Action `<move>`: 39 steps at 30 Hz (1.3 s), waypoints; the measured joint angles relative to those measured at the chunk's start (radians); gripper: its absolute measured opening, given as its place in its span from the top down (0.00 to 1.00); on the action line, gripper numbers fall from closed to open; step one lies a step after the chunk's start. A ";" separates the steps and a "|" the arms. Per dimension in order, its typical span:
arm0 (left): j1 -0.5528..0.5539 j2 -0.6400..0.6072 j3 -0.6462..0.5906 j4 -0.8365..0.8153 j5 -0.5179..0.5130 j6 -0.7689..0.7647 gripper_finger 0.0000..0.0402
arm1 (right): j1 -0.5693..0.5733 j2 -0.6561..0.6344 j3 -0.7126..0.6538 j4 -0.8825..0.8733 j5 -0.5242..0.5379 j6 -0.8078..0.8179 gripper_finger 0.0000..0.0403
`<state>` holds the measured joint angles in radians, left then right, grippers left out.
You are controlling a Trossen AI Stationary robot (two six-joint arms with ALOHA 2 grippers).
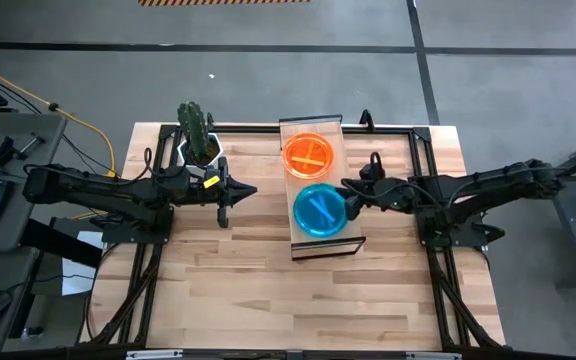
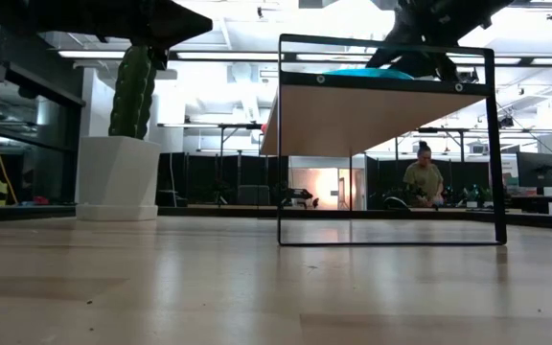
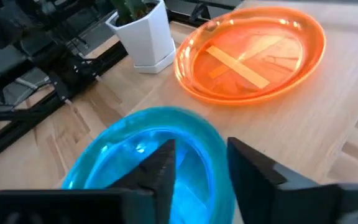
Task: Place and stack plates onto a shelf
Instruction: Return to Home Position
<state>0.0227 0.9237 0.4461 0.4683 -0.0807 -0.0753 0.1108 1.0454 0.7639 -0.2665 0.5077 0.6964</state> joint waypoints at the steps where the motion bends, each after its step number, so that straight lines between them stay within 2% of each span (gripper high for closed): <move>1: 0.000 0.000 0.000 0.000 0.000 0.000 1.00 | 0.000 -0.007 0.000 0.000 0.000 -0.018 0.65; 8: 0.000 0.000 0.000 0.000 0.000 0.000 1.00 | 0.000 -0.099 0.000 -0.001 0.041 -0.117 0.54; 12: 0.000 -0.034 -0.001 -0.033 0.000 0.000 1.00 | 0.026 -0.140 0.000 -0.014 0.105 -0.203 0.53; 16: 0.000 -0.117 -0.001 -0.133 0.000 0.000 1.00 | 0.074 -0.142 0.000 -0.040 0.177 -0.267 0.53; 20: 0.000 -0.212 -0.001 -0.218 0.000 0.000 1.00 | 0.114 -0.142 0.000 -0.057 0.190 -0.328 0.53; 23: 0.000 -0.259 -0.036 -0.207 0.000 0.018 1.00 | 0.129 -0.142 0.000 -0.099 0.191 -0.355 0.54; 27: 0.000 -0.295 -0.147 -0.072 0.000 0.033 1.00 | 0.129 -0.143 0.000 -0.175 0.194 -0.343 0.65; 33: 0.000 -0.331 -0.302 0.031 0.070 0.004 1.00 | 0.125 -0.169 0.000 -0.250 0.172 -0.327 0.96; 34: -0.001 -0.336 -0.317 0.043 0.073 -0.004 1.00 | 0.125 -0.176 0.000 -0.250 0.170 -0.331 0.98; 39: -0.037 -0.369 -0.363 0.035 0.073 -0.028 1.00 | 0.126 -0.206 0.000 -0.247 0.145 -0.335 0.94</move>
<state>-0.0144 0.5549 0.0836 0.5034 -0.0078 -0.1032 0.2367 0.8391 0.7635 -0.5134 0.6531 0.3618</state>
